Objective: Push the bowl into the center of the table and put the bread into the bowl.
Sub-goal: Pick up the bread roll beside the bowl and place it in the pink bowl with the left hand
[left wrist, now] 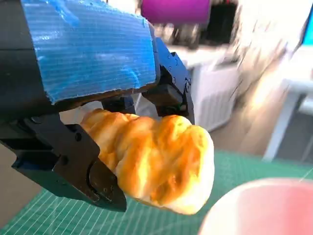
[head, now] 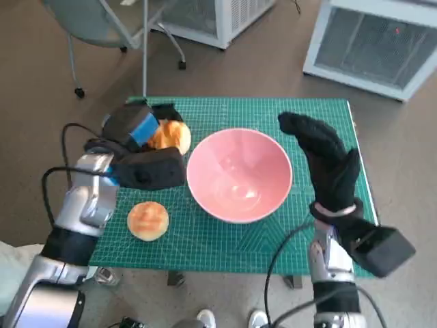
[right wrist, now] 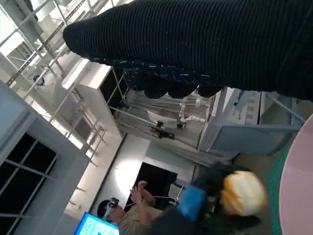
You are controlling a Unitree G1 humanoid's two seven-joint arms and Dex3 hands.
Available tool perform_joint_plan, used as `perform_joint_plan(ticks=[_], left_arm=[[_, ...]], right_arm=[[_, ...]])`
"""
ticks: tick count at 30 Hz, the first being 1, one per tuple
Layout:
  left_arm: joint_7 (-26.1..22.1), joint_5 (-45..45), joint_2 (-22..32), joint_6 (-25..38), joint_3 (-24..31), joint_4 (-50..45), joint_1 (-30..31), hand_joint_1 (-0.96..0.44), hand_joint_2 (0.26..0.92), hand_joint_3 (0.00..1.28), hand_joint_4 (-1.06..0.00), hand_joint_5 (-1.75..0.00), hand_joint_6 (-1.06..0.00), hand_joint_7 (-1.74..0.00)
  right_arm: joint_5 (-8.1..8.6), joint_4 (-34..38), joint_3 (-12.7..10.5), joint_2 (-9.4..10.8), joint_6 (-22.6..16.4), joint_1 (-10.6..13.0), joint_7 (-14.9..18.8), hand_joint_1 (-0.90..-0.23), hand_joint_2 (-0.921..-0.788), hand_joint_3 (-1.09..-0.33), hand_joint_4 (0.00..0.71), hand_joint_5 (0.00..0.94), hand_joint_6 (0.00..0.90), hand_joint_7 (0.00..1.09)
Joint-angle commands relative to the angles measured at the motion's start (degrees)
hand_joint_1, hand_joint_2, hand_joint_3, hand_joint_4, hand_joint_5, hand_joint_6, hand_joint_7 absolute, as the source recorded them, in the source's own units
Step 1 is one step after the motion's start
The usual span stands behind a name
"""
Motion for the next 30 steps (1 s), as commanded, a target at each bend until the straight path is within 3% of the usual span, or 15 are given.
perform_joint_plan(ticks=[1,9,17,30], left_arm=[[0.25,-0.37,0.29,-0.43,2.65,-11.64,3.50,0.00,0.915,0.02,-0.77,-1.07,-0.67,-1.12],[3.76,2.80,-2.99,-3.99,-0.06,-17.95,5.79,0.00,0.918,0.02,-0.79,-1.08,-0.65,-1.10],[5.93,4.04,-5.63,-11.72,-4.10,-14.12,4.70,0.00,0.920,0.02,-0.78,-1.05,-0.64,-1.16],[2.59,3.88,-8.93,-16.59,-7.36,-4.88,2.44,0.00,0.920,0.04,-0.76,-1.11,-0.63,-1.13]], right_arm=[[0.24,0.60,0.12,-0.10,0.77,1.05,0.63,-0.633,-0.921,-0.677,0.165,0.000,-0.001,0.49],[-0.35,0.84,0.09,-0.16,0.27,0.95,0.41,-0.640,-0.921,-0.675,0.164,0.000,-0.001,0.49],[-0.14,0.19,0.06,-0.40,0.44,1.44,0.57,-0.643,-0.921,-0.685,0.159,0.000,-0.001,0.48],[0.43,-1.60,0.11,-0.37,1.07,2.59,0.45,-0.643,-0.921,-0.691,0.155,0.000,-0.001,0.48]])
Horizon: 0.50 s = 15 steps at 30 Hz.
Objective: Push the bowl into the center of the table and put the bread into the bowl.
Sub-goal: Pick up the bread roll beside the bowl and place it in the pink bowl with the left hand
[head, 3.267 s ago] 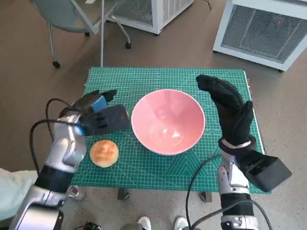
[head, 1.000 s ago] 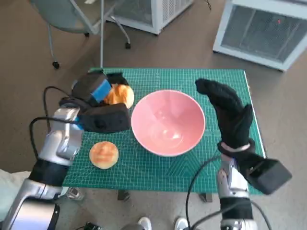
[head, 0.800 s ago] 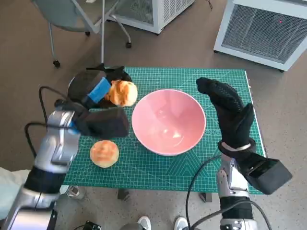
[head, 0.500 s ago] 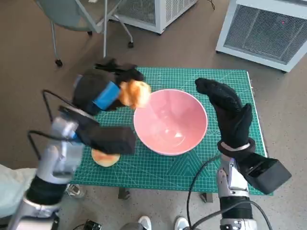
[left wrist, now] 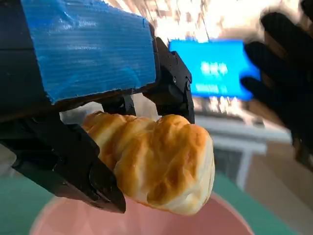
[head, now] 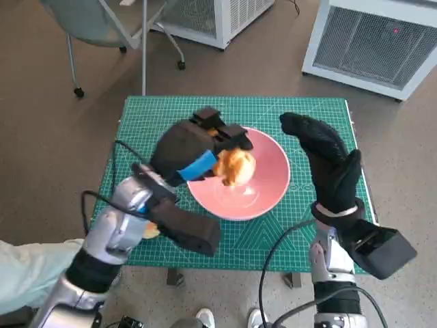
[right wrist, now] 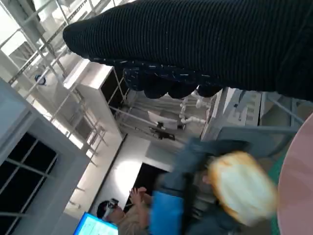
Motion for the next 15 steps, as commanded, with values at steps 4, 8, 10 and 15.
perform_joint_plan(ticks=[4,8,10,15], left_arm=[[-0.69,0.83,-1.40,-0.70,-1.25,3.96,-2.30,0.00,0.920,0.04,-0.74,-1.14,-0.63,-1.12],[-1.17,0.01,-1.84,-0.87,-0.91,4.89,-2.21,0.00,0.921,0.07,-0.71,-1.18,-0.61,-1.14],[-2.07,-1.30,-2.20,-0.92,-0.53,5.22,-1.97,0.00,0.921,0.14,-0.58,-1.26,-0.57,-1.23],[-5.52,-2.98,-1.59,-0.13,-0.45,4.12,-0.92,-0.03,0.842,0.09,-0.26,-0.33,-0.40,-0.44]], right_arm=[[-0.08,-0.39,-0.03,-0.14,0.66,1.55,-0.06,-0.641,-0.921,-0.691,0.155,0.000,-0.001,0.48],[-0.33,-0.40,-0.15,-0.23,0.37,1.67,-0.22,-0.638,-0.921,-0.692,0.155,0.000,-0.001,0.48],[-0.59,-0.25,-0.25,-0.28,0.00,1.67,-0.33,-0.637,-0.921,-0.692,0.155,0.001,-0.001,0.48],[-0.87,-0.02,-0.47,-0.47,-0.27,1.61,-0.41,-0.637,-0.921,-0.693,0.156,0.001,-0.001,0.48]])
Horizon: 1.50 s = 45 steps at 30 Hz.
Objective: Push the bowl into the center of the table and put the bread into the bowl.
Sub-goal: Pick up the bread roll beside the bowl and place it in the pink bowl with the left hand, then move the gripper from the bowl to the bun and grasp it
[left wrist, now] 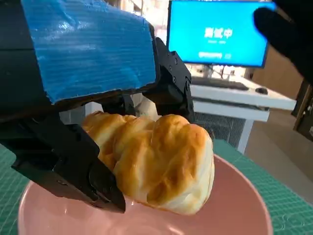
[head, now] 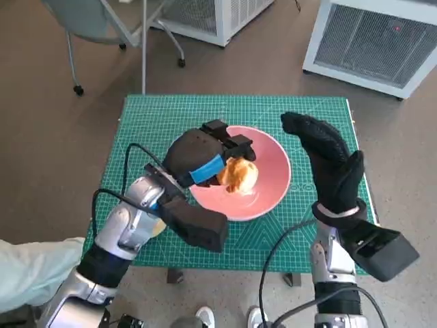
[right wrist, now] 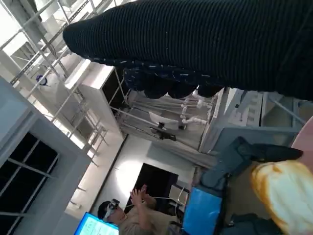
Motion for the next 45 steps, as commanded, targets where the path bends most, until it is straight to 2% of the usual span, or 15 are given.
perform_joint_plan(ticks=[1,2,5,12,18,29,33,35,41,45], left_arm=[[-3.30,-1.39,0.21,0.74,0.31,-1.20,0.05,-0.07,0.825,0.06,-0.17,-0.21,-0.36,-0.30],[-4.14,-1.27,0.44,1.23,0.21,-1.63,0.11,-0.12,0.813,0.04,-0.12,-0.14,-0.33,-0.20],[-6.07,-0.58,0.92,2.40,0.08,-2.74,0.16,-0.22,0.797,0.02,-0.04,-0.04,-0.28,-0.08],[-8.59,-0.19,2.26,3.33,0.55,-5.78,0.85,-0.42,0.799,0.01,0.00,0.00,-0.26,-0.02],[-10.07,-2.94,3.38,3.17,2.52,-8.15,2.28,-0.49,0.826,0.02,0.00,0.00,-0.27,-0.02],[-12.87,-6.80,5.35,2.78,5.70,-11.43,4.30,-0.52,0.848,0.01,0.00,0.00,-0.28,-0.02],[-22.82,-20.95,12.33,5.52,16.18,-16.82,8.24,-0.50,0.849,0.01,0.00,0.00,-0.28,-0.02],[-25.35,-23.62,14.35,7.09,18.62,-17.46,9.06,-0.47,0.842,0.01,0.00,0.00,-0.28,-0.01],[-30.96,-25.26,20.83,14.86,22.96,-21.51,12.21,-0.42,0.804,0.00,0.00,0.00,-0.27,-0.01],[-33.10,-23.42,24.69,20.17,23.59,-24.80,14.39,-0.40,0.772,0.00,-0.01,0.00,-0.26,0.00]], right_arm=[[-0.38,0.66,-0.32,-0.33,-0.01,1.41,-0.33,-0.637,-0.921,-0.693,0.156,0.001,-0.001,0.48],[-0.35,0.66,-0.35,-0.35,0.01,1.40,-0.32,-0.637,-0.921,-0.694,0.156,0.001,-0.001,0.48],[-0.30,0.52,-0.41,-0.42,0.14,1.41,-0.34,-0.637,-0.921,-0.695,0.156,0.001,-0.001,0.48],[-0.38,0.28,-0.49,-0.52,0.37,1.43,-0.57,-0.638,-0.921,-0.695,0.156,0.001,-0.001,0.48],[0.02,0.48,-0.47,-0.44,0.61,1.34,-0.34,-0.649,-0.921,-0.695,0.154,0.000,-0.001,0.48],[0.18,0.25,-0.34,-0.34,0.86,1.50,-0.25,-0.649,-0.921,-0.696,0.150,0.000,-0.001,0.47],[-0.17,-0.40,0.05,-0.01,0.99,2.00,-0.45,-0.650,-0.921,-0.695,0.150,0.000,-0.001,0.47],[-0.06,-0.43,0.08,-0.04,1.04,2.05,-0.31,-0.650,-0.921,-0.695,0.151,0.000,-0.001,0.47],[0.23,-0.44,0.14,-0.19,1.21,2.08,-0.05,-0.649,-0.921,-0.696,0.150,0.000,-0.001,0.47],[0.54,-0.55,0.20,-0.21,1.34,2.15,0.17,-0.649,-0.921,-0.696,0.150,0.000,-0.001,0.47]])
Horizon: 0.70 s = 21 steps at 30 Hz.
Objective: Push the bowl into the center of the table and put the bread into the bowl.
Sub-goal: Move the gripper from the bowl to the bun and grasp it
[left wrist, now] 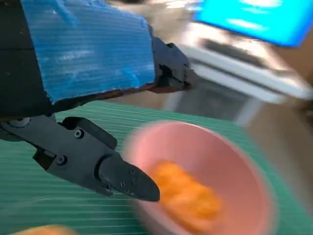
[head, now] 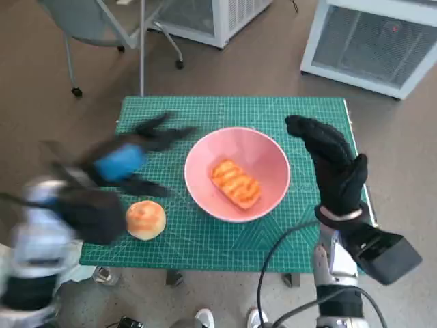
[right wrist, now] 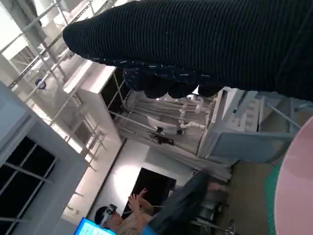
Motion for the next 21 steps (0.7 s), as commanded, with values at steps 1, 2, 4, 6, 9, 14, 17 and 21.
perform_joint_plan(ticks=[1,2,4,6,9,14,17,21], left_arm=[[-3.11,1.52,4.14,5.76,0.49,-4.64,3.45,-0.39,0.761,0.00,-0.01,0.00,-0.26,0.00],[-3.22,1.43,4.75,5.77,0.82,-4.48,4.31,-0.38,0.756,0.00,-0.02,-0.01,-0.26,0.00],[-3.32,0.83,5.34,5.58,1.35,-4.11,5.59,-0.37,0.742,0.00,-0.03,-0.01,-0.26,0.00],[-3.48,0.05,5.50,5.25,1.60,-3.64,6.78,-0.35,0.727,0.00,-0.05,-0.01,-0.25,0.00],[-4.04,-1.04,5.44,4.78,1.53,-3.08,8.47,-0.32,0.716,0.00,-0.06,-0.01,-0.26,0.00],[-3.94,1.02,5.55,4.87,-1.10,-5.02,12.84,-0.21,0.703,0.00,-0.08,-0.01,-0.27,0.00],[-3.57,1.75,5.48,5.32,-1.51,-6.06,13.73,-0.19,0.702,0.00,-0.08,0.00,-0.27,0.00],[-2.52,3.07,4.76,6.32,-2.28,-7.57,14.97,-0.18,0.702,0.00,-0.09,0.00,-0.27,0.00]], right_arm=[[0.55,0.05,0.20,0.06,0.95,1.11,0.45,-0.649,-0.921,-0.696,0.150,0.000,-0.001,0.47],[0.70,0.24,0.20,0.08,0.91,1.04,0.62,-0.648,-0.921,-0.696,0.150,0.000,-0.001,0.47],[0.90,0.47,0.21,0.09,0.89,0.95,0.86,-0.645,-0.921,-0.697,0.150,0.000,-0.001,0.47],[1.14,0.68,0.25,0.14,0.97,0.82,1.09,-0.643,-0.921,-0.697,0.149,0.000,-0.001,0.47],[1.47,0.95,0.31,0.29,1.18,0.61,1.41,-0.641,-0.921,-0.697,0.149,0.000,-0.001,0.47],[2.86,1.64,0.49,0.76,2.32,-0.04,2.77,-0.640,-0.921,-0.695,0.149,0.000,-0.001,0.46],[3.00,1.71,0.42,0.79,2.44,-0.13,3.19,-0.638,-0.921,-0.693,0.149,0.000,-0.001,0.46],[3.33,1.91,0.35,0.76,2.54,-0.31,3.86,-0.637,-0.921,-0.692,0.150,0.001,-0.001,0.46]])
